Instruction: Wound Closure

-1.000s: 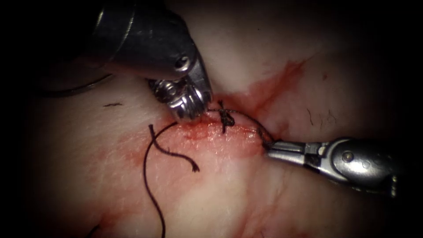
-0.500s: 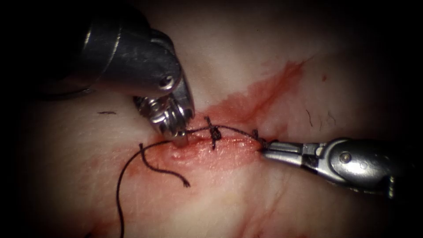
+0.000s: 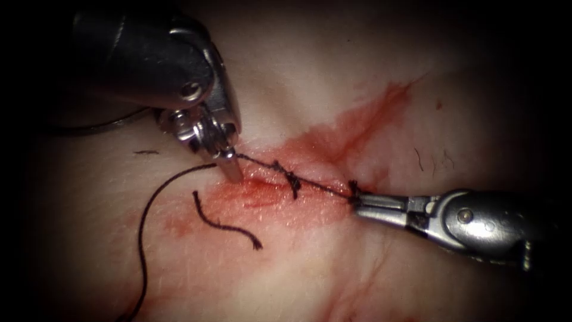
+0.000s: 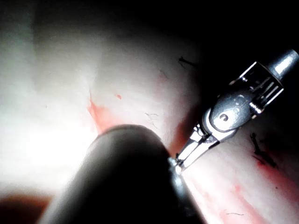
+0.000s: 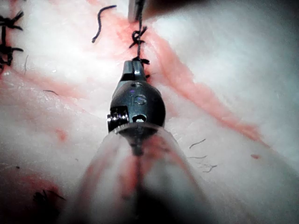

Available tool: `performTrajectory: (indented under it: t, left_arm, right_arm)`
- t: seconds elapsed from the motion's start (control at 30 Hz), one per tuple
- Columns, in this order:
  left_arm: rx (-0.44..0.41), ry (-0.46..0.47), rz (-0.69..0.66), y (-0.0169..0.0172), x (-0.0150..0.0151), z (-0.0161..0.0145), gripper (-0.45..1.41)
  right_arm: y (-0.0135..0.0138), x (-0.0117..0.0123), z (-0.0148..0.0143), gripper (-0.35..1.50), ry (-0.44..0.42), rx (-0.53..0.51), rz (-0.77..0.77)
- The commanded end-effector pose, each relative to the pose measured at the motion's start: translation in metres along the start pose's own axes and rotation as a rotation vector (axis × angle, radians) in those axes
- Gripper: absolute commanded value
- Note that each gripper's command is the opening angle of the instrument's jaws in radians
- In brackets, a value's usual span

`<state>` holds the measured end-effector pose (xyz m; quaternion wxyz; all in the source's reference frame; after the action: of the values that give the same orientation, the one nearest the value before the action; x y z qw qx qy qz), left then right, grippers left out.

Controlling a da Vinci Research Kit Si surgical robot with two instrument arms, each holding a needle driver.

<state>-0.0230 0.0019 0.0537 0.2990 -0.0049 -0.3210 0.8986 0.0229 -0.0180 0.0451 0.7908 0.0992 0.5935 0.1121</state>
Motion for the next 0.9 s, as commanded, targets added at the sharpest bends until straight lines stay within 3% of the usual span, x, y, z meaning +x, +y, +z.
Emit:
performTrajectory:
  t: [0.03, 0.23, 0.4, 0.53, 0.57, 0.7, 0.9]
  left_arm:
    - [-0.003, 0.003, 0.0, -0.0002, 0.0006, 0.0003, -0.45]
    - [-0.003, 0.018, -0.005, -0.0001, 0.0012, -0.0008, -0.45]
    - [0.074, 0.114, -0.078, -0.0002, 0.0039, -0.0035, -0.45]
    - [0.209, 0.148, -0.106, -0.0018, 0.0092, -0.0043, -0.45]
    - [0.209, 0.148, -0.106, -0.0018, 0.0092, -0.0043, -0.45]
    - [0.343, 0.188, -0.138, -0.0028, 0.0143, -0.0032, -0.45]
    - [0.461, 0.18, -0.164, -0.0038, 0.0155, 0.0006, -0.45]
  right_arm:
    - [0.0002, 0.0001, 0.0009, -0.35, 0.002, 0.0, -0.002]
    - [-0.0001, 0.0001, 0.001, -0.35, 0.002, 0.001, -0.003]
    - [-0.0002, -0.0001, 0.0015, -0.35, 0.002, 0.002, -0.007]
    - [-0.0004, -0.0001, 0.0018, -0.35, 0.015, 0.06, -0.038]
    - [-0.0004, -0.0001, 0.0018, -0.35, 0.015, 0.06, -0.038]
    - [-0.0005, -0.0002, 0.0021, -0.35, 0.034, 0.142, -0.075]
    - [-0.0007, -0.0006, 0.0026, -0.35, 0.043, 0.233, -0.116]
